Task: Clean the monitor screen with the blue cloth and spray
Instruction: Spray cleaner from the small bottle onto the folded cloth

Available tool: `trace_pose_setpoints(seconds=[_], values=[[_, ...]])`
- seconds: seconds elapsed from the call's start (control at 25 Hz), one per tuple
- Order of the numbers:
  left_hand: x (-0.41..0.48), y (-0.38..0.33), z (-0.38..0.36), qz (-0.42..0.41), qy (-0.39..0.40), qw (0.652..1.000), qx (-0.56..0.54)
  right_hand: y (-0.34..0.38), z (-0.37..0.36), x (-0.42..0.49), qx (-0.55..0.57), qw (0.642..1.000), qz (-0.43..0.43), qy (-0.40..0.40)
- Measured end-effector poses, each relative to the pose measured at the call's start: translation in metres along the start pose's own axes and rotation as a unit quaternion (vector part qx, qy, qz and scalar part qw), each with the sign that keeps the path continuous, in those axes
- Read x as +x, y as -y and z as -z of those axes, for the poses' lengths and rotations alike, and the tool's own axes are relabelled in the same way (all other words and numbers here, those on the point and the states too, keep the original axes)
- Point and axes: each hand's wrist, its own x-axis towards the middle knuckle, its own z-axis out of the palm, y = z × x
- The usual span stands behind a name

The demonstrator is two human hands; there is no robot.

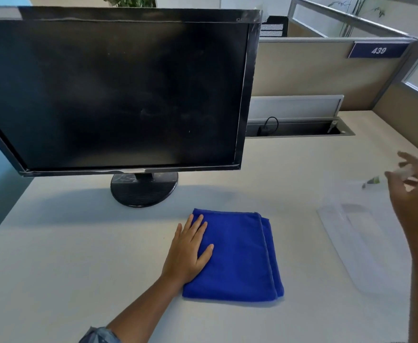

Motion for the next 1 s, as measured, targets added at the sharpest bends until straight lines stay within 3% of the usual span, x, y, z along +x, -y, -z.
trace_pose_setpoints(seconds=[0.08, 0.16, 0.32, 0.52, 0.8, 1.0], values=[[0.000, 0.000, 0.000, -0.001, -0.001, 1.000, -0.005, 0.037, 0.012, -0.002, 0.050, 0.998, 0.029, -0.027], [0.000, 0.000, 0.001, -0.002, -0.001, 1.000, -0.008, 0.079, 0.012, -0.019, 0.098, 0.994, 0.049, 0.002], [-0.002, -0.001, 0.002, -0.006, -0.004, 1.000, -0.016, 0.138, -0.022, -0.074, 0.233, 0.957, 0.042, 0.166], [-0.004, 0.000, 0.006, -0.042, 0.007, 0.999, -0.013, 0.168, -0.077, -0.136, 0.264, 0.911, 0.026, 0.315], [-0.002, -0.001, 0.008, -0.067, 0.035, 0.997, -0.032, 0.167, -0.101, -0.169, 0.269, 0.873, 0.039, 0.405], [0.000, 0.001, 0.006, -0.053, 0.050, 0.996, -0.054, 0.163, -0.105, -0.168, 0.280, 0.872, 0.056, 0.397]])
